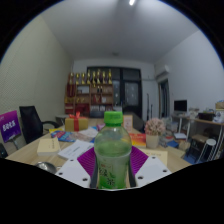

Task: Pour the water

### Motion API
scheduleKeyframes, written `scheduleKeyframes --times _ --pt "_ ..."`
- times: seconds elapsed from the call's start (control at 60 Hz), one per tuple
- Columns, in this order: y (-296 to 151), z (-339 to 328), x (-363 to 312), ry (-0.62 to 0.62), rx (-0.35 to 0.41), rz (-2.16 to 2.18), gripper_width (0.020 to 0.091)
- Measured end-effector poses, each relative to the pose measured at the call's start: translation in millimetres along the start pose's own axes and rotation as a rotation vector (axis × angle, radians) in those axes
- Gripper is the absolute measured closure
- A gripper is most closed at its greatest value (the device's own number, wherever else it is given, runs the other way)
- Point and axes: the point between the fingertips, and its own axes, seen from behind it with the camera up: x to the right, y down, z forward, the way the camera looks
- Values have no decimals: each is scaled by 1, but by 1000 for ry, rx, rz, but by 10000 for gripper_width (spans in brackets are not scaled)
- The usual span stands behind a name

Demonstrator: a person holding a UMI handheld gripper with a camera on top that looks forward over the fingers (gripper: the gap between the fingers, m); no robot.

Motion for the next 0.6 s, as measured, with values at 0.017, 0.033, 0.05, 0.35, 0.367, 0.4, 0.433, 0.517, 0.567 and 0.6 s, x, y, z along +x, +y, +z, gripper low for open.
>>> scheduleKeyframes --times 0.017,0.033,0.05,0.35,0.367,0.4,0.433,0.517,0.567,0.6 --pt "-2 0 -1 -4 9 -4 655" --pt "-1 -1 0 -5 7 -10 658" --pt "-2 -1 0 -4 11 -12 658" --pt "5 -17 -2 -85 -107 45 248" --pt "6 -24 -5 -86 -111 45 250" --pt "7 -32 -5 -87 -116 41 260" --pt "7 -42 -4 -85 -116 35 260" --pt "4 -71 -1 -82 -112 28 258" --pt "4 -91 -3 -88 -113 32 262" --pt "5 -107 -4 -93 -111 38 263"
